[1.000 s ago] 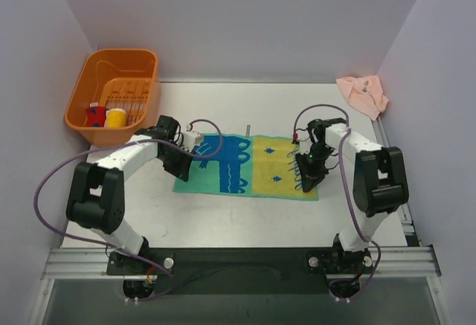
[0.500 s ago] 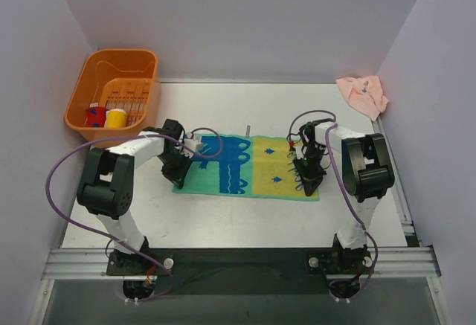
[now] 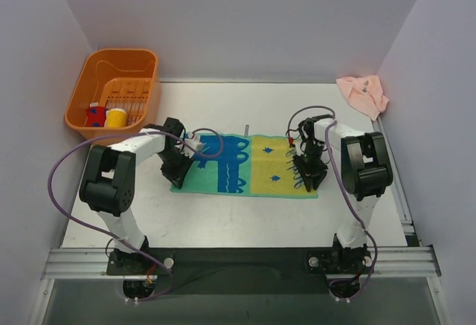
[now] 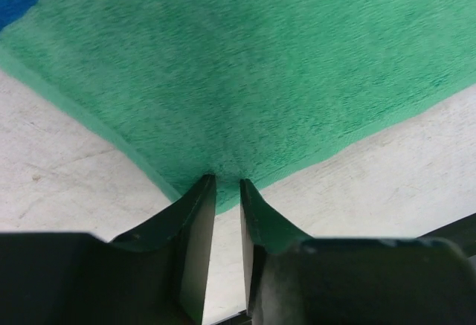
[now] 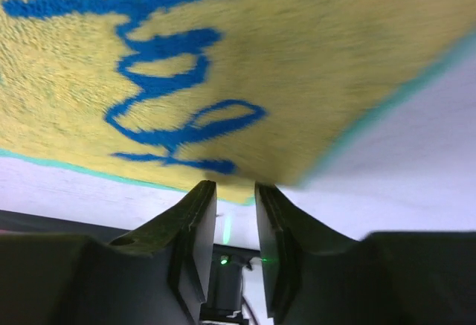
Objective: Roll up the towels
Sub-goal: Flatten the towel, then fold the towel
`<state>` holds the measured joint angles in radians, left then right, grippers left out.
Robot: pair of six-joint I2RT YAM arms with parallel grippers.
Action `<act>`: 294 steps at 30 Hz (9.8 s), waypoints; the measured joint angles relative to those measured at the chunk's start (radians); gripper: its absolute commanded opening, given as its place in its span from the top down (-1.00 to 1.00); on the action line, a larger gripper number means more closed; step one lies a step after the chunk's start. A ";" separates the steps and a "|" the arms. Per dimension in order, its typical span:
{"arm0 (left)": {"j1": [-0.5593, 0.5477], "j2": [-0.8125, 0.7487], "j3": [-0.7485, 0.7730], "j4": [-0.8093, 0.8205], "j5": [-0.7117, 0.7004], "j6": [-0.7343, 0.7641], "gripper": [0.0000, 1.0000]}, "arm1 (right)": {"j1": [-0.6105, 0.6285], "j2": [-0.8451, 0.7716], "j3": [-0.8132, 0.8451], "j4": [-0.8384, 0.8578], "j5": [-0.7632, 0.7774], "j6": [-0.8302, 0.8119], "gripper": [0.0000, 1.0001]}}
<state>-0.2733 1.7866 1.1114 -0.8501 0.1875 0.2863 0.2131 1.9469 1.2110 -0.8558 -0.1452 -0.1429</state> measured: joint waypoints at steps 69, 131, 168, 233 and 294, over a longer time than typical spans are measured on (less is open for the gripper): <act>0.140 0.410 0.627 0.159 -0.019 -0.046 -0.05 | -0.171 0.358 0.730 0.039 -0.088 0.083 0.24; 0.145 0.475 0.697 0.182 0.068 -0.067 -0.03 | -0.142 0.397 0.740 0.036 -0.074 0.090 1.00; 0.132 0.468 0.692 0.155 0.013 -0.105 0.73 | -0.148 0.397 0.740 0.037 -0.091 0.066 1.00; 0.248 -0.029 0.014 0.183 0.314 0.225 0.57 | -0.206 -0.073 0.066 0.151 -0.197 -0.141 0.47; 0.063 0.007 0.035 0.261 0.239 -0.057 0.09 | -0.145 0.069 0.275 0.140 -0.211 0.064 0.47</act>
<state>-0.2108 1.7935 1.1469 -0.5896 0.4263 0.2295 0.0685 2.0163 1.4857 -0.7158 -0.3565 -0.0788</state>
